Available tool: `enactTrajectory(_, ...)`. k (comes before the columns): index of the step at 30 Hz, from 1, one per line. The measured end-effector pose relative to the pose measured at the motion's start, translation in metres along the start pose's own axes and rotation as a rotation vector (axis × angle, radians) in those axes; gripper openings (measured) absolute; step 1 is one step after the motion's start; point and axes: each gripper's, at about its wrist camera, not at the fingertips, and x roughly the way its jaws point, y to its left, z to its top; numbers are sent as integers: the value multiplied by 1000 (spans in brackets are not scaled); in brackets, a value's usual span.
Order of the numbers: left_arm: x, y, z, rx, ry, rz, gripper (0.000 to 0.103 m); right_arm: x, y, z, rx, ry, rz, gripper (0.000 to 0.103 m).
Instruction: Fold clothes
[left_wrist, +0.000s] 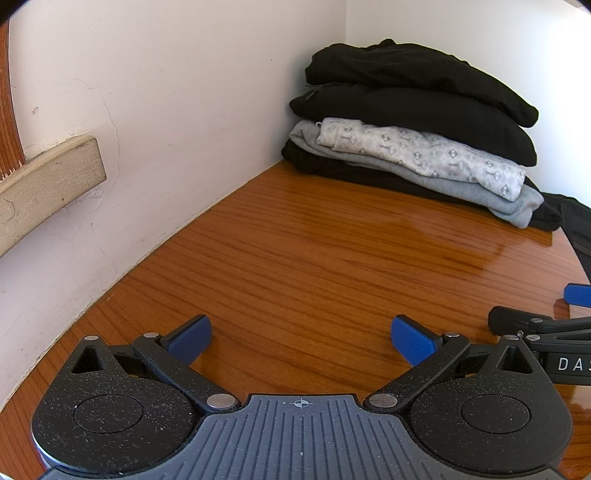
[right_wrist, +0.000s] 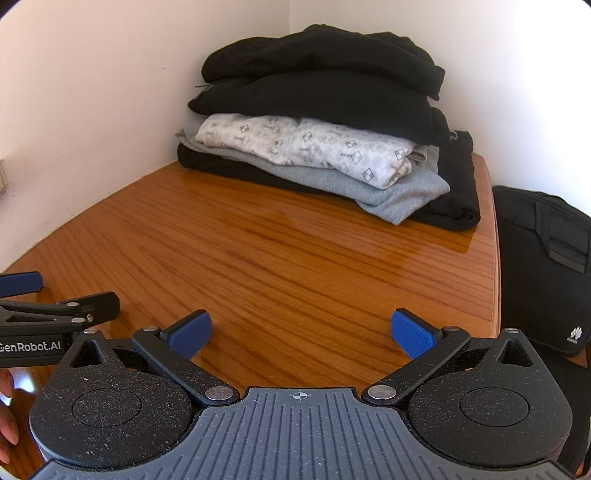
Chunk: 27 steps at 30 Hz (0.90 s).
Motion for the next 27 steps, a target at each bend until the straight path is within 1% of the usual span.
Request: enactTrajectory(27,-1,-1,3,4,3,3,103,0,0,0,0,0,0,103)
